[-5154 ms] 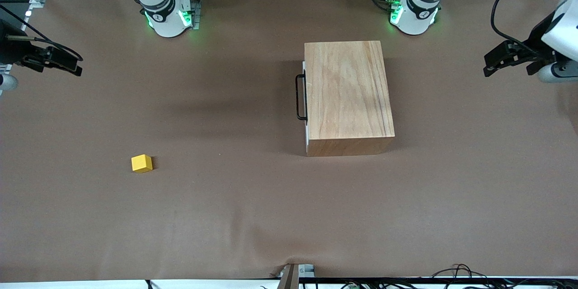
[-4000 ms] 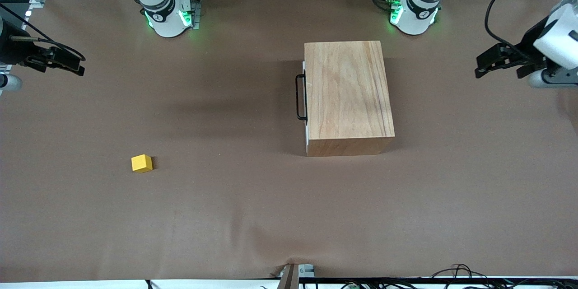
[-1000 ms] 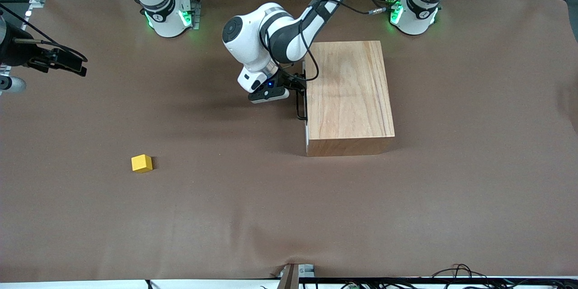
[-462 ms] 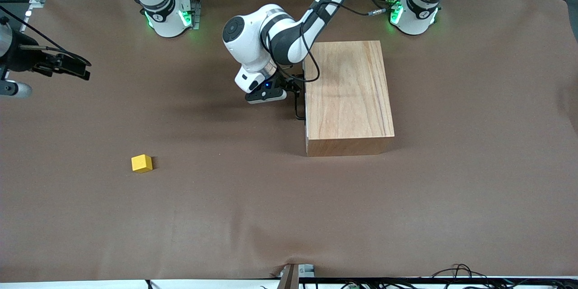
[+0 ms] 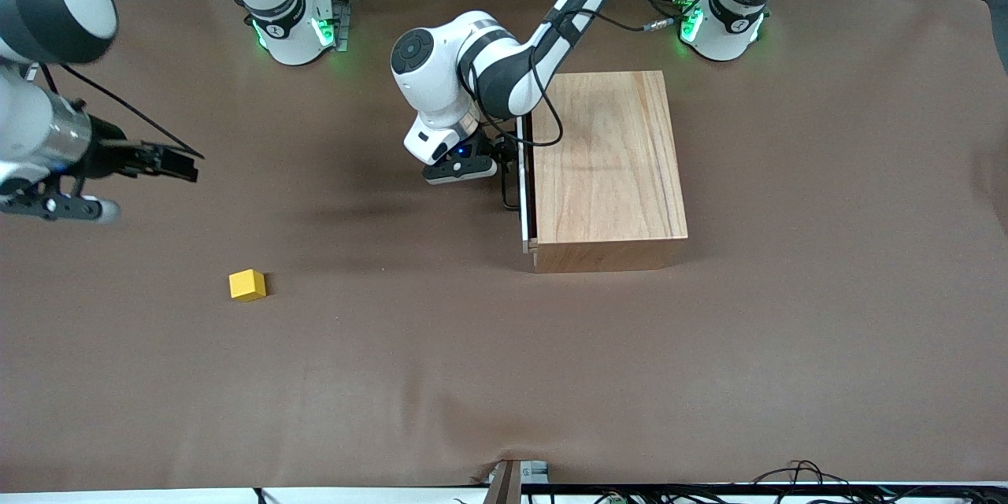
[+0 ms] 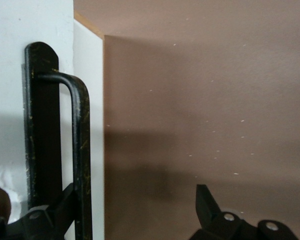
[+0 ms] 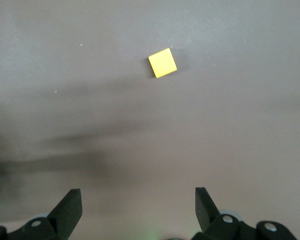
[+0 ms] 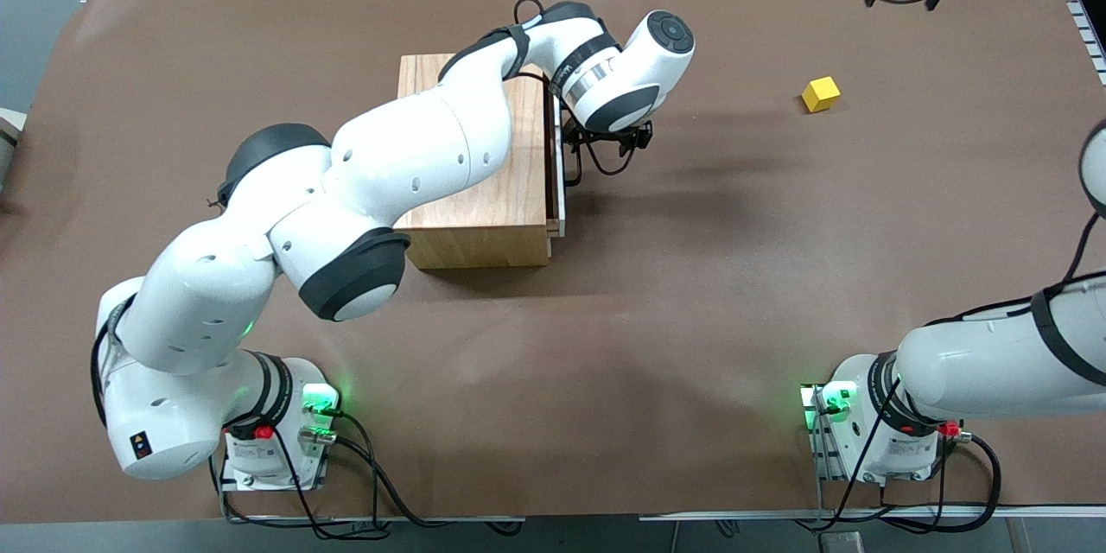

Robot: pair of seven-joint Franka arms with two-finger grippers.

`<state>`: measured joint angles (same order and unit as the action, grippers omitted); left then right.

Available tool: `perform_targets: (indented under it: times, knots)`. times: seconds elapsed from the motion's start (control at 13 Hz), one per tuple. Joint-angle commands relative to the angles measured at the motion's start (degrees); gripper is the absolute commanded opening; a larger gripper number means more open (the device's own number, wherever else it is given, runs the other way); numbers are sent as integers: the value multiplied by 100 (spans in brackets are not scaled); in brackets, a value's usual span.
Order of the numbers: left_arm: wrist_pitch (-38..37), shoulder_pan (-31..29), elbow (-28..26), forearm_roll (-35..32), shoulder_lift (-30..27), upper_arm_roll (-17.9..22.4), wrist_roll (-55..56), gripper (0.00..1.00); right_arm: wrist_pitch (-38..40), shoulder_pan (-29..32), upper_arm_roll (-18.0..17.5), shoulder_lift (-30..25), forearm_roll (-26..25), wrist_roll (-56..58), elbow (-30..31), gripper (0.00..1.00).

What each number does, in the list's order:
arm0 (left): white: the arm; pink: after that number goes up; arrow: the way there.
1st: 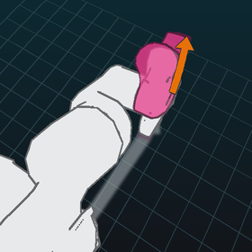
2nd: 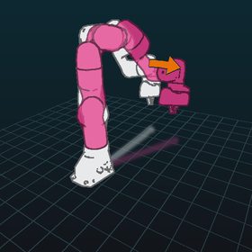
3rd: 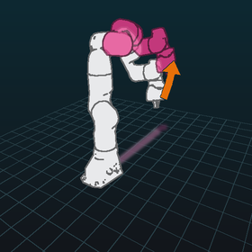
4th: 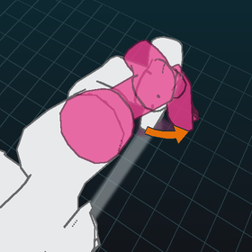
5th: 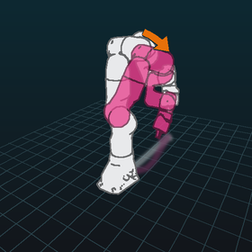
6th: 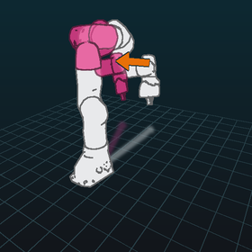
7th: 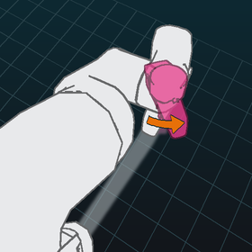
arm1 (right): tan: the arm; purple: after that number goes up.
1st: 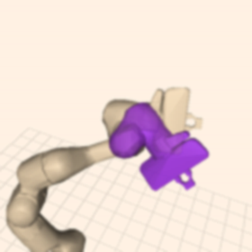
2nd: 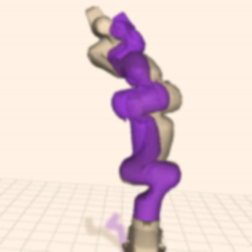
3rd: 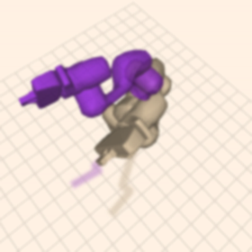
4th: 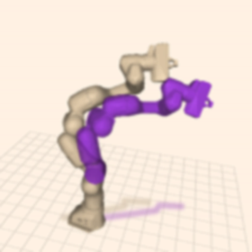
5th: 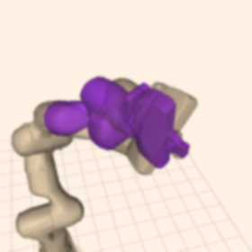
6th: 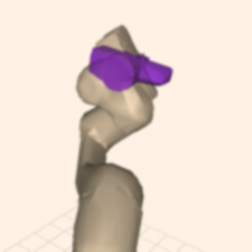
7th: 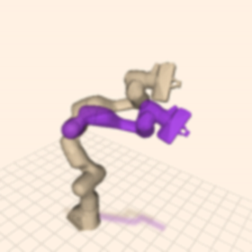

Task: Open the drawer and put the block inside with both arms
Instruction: 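Pull the drawer open with the left gripper while the right gripper grasps the cube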

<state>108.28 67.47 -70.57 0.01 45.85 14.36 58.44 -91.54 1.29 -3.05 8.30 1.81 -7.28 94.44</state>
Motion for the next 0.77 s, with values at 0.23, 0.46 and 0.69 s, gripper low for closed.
perform_targets:
  times: [0.23,0.46,0.69]
  knots:
    - [308,11,201,139,144,-65,220,100,-1425,196,42,1479,-23,138,-22,100]
    - [308,11,210,297,135,-57,220,100,-2356,283,50,2060,-365,944,-13,100]
    - [360,20,315,411,152,-65,395,100,-3340,250,42,2325,-374,1747,345,100]
